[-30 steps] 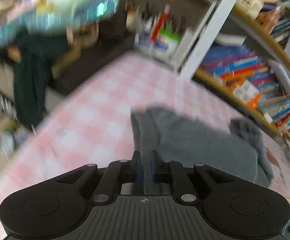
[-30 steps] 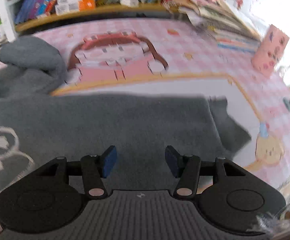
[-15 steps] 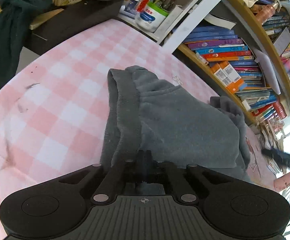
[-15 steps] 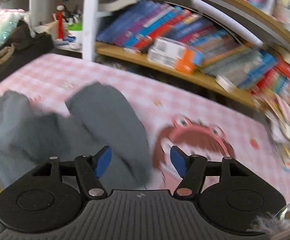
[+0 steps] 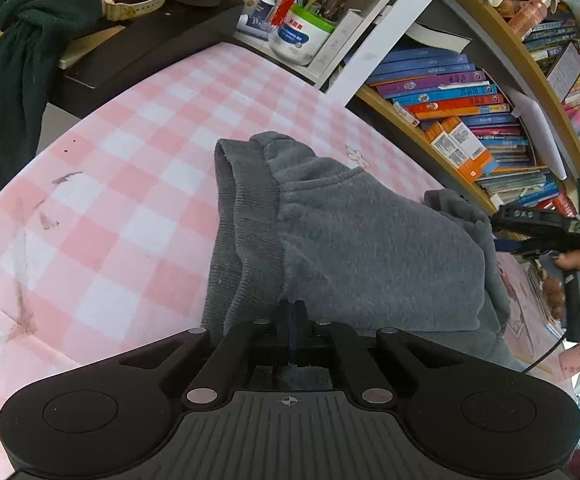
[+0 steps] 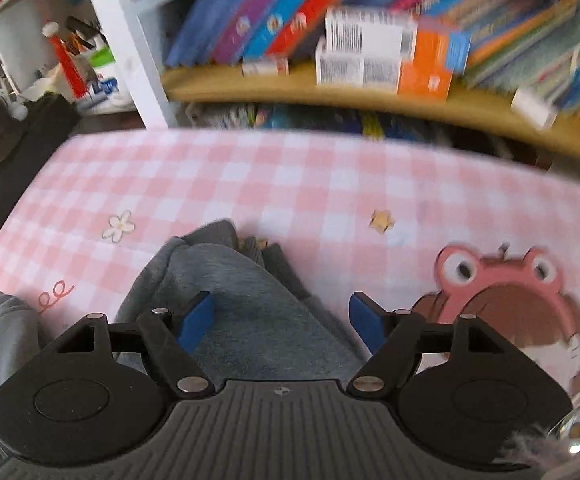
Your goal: Fold clothes
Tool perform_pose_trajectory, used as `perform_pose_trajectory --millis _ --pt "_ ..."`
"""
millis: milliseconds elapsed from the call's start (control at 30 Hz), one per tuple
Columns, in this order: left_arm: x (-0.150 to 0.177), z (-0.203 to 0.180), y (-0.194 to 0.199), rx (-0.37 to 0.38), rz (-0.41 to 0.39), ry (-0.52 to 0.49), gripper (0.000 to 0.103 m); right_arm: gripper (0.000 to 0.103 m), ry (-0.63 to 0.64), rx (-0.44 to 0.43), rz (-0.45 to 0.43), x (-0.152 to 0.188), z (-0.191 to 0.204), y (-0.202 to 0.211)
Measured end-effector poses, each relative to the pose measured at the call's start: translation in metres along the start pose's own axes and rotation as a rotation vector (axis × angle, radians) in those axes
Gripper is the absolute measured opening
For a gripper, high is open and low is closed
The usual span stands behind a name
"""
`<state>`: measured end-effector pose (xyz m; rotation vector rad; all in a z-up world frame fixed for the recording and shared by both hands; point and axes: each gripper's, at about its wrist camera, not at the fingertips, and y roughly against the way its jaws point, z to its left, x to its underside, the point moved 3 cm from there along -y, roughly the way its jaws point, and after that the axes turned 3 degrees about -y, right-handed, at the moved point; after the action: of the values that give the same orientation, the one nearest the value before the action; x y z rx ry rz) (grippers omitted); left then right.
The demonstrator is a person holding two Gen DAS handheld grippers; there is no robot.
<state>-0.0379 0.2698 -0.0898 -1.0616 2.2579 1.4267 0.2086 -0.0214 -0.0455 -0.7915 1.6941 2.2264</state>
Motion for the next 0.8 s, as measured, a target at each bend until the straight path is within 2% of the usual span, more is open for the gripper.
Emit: perform_pose_trajectory --millis 33,67,100,167,233,300,367,467,500,567,633,667,700,800 --pt "0.0 0.0 0.0 0.001 0.0 0.005 0.004 0.063 -0.002 -0.018 0.017 0.002 0.0 -0.004" --pt "-0.001 0.001 -0.001 0.003 0.001 0.011 0.004 0.052 0.002 -0.037 0.032 0.006 0.0 -0.006" --pt "-0.002 0.001 -0.002 0.003 0.001 0.015 0.004 0.031 0.007 -0.061 0.046 0.009 0.001 -0.007" --pt "-0.003 0.001 -0.002 0.0 0.005 0.018 0.004 0.012 0.02 -0.095 0.047 0.015 0.003 -0.004" --pt "-0.003 0.0 -0.003 -0.002 0.008 0.021 0.004 0.008 0.034 -0.098 -0.009 0.018 0.001 0.011" --pt "-0.004 0.001 -0.003 -0.002 0.01 0.025 0.004 0.007 0.004 -0.084 -0.113 0.017 -0.009 0.036" --pt "-0.004 0.001 -0.003 -0.003 0.012 0.028 0.004 0.007 -0.082 -0.033 -0.244 0.015 -0.031 0.067" --pt "-0.005 0.001 -0.003 -0.004 0.014 0.026 0.004 0.006 -0.226 0.124 -0.422 0.013 -0.077 0.108" --pt "-0.005 0.001 -0.004 -0.003 0.014 0.026 0.004 0.006 -0.252 0.187 -0.447 0.015 -0.091 0.113" --pt "-0.005 0.001 -0.004 -0.002 0.014 0.026 0.004 0.01 -0.305 0.3 -0.443 0.02 -0.121 0.116" --pt "-0.006 0.001 -0.005 0.0 0.014 0.027 0.004 0.016 -0.349 0.353 -0.367 0.029 -0.146 0.108" --pt "-0.006 0.001 -0.005 0.001 0.014 0.027 0.004 0.028 -0.366 0.373 -0.338 0.035 -0.156 0.105" --pt "-0.006 0.001 -0.005 0.001 0.014 0.027 0.004 0.034 -0.374 0.389 -0.324 0.041 -0.162 0.104" --pt "-0.007 0.002 -0.006 0.004 0.014 0.027 0.004 0.036 -0.384 0.38 -0.311 0.057 -0.166 0.101"
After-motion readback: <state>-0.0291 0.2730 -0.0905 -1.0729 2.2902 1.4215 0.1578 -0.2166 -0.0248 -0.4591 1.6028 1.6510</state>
